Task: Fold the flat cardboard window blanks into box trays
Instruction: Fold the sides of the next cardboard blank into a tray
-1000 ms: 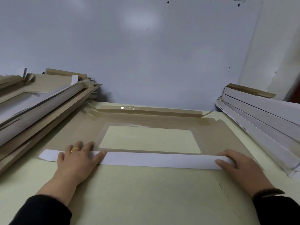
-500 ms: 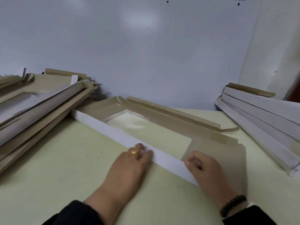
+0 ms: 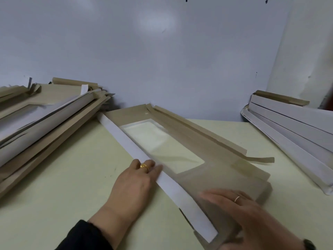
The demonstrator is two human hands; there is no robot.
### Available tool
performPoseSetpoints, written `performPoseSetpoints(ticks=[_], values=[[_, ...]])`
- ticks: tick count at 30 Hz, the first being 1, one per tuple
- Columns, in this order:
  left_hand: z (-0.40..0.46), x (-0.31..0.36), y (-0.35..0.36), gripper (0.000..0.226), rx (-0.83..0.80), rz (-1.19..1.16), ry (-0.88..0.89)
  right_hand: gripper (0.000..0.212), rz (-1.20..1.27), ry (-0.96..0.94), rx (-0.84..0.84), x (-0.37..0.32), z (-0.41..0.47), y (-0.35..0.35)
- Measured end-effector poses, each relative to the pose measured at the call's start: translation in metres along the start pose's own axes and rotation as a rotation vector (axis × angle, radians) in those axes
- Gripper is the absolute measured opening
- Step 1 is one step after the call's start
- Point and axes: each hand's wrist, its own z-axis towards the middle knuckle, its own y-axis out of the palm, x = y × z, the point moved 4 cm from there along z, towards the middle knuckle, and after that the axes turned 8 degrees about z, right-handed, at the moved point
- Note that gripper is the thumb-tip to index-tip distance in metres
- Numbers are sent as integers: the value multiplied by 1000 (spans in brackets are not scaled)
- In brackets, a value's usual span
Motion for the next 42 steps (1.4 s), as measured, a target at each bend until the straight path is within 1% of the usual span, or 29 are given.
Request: performPoseSetpoints(ticks=[2, 3, 4, 5, 6, 7, 8, 9, 10, 12, 14, 15, 17, 18, 19, 20, 21, 22, 23, 24, 25, 27, 29, 30, 33, 36, 39, 40, 42], values=[[1, -6, -1, 56, 24, -23, -32, 79, -26, 25, -34, 12, -8, -6], [2, -7, -2, 56, 38, -38, -36, 74, -55, 43, -34, 18, -12, -9], [3, -9, -2, 54, 47, -57, -38, 64, -71, 46, -16, 25, -14, -13], [3, -10, -2, 53, 42, -84, -38, 46, -92, 47, 15, 25, -14, -19], [3, -11, 0, 54, 25, -117, -37, 26, -139, 4, 27, 26, -15, -20], [2, -13, 3, 55, -8, -160, -42, 36, -169, -22, 47, 21, -13, -20], [1, -16, 7, 55, -40, -213, -50, 54, -218, -102, 66, 18, -13, -16], [0, -19, 11, 56, -54, -258, -57, 62, -267, -158, 100, 9, -11, -13], [-1, -23, 16, 57, -59, -292, -60, 63, -305, -206, 120, 3, -8, -7], [-4, -30, 29, 56, -126, -352, -79, 60, -344, -273, 124, -11, -1, 7], [-4, -37, 40, 58, -201, -405, -131, 61, -385, -289, 149, -20, 8, 16], [-3, -40, 40, 60, -204, -442, -172, 59, -385, -277, 161, -22, 12, 19], [-1, -53, 35, 62, -134, -505, -317, 40, -364, -243, 140, -22, 21, 28], [0, -59, 28, 60, -71, -486, -381, 31, -356, -215, 117, -22, 27, 32], [-1, -62, 19, 54, 10, -448, -413, 27, -351, -182, 90, -22, 31, 37], [-2, -61, 8, 46, 106, -425, -397, 27, -352, -152, 57, -22, 36, 42], [-3, -55, -3, 39, 189, -436, -341, 28, -356, -120, 32, -22, 40, 48], [-5, -44, -15, 32, 233, -476, -258, 28, -355, -84, -1, -23, 45, 53], [-6, -28, -25, 28, 217, -536, -167, 29, -349, -52, -25, -24, 50, 56], [-9, -11, -29, 29, 141, -603, -75, 28, -344, -50, -39, -25, 53, 59], [-12, 6, -28, 37, 34, -676, 16, 24, -331, -58, -37, -25, 55, 60], [-19, 32, -16, 65, -192, -763, 176, 20, -224, -55, -45, -26, 54, 57], [-24, 38, -2, 85, -349, -716, 255, 28, -102, -15, -78, -21, 48, 54], [-25, 35, 1, 87, -383, -712, 242, 36, -64, 19, -111, -19, 46, 52], [-25, 15, 4, 73, -446, -858, 124, 47, 48, 76, -188, -8, 42, 46], [-31, -3, 6, 57, -539, -958, 58, 51, 308, 165, -208, 14, 33, 38], [-35, -21, 5, 30, -572, -1138, -9, 44, 497, 284, -182, 34, 25, 23], [-37, -27, 2, 25, -570, -1200, -22, 39, 566, 323, -161, 40, 22, 19], [-39, -34, -3, 24, -553, -1264, -47, 19, 683, 404, -88, 46, 18, 13]])
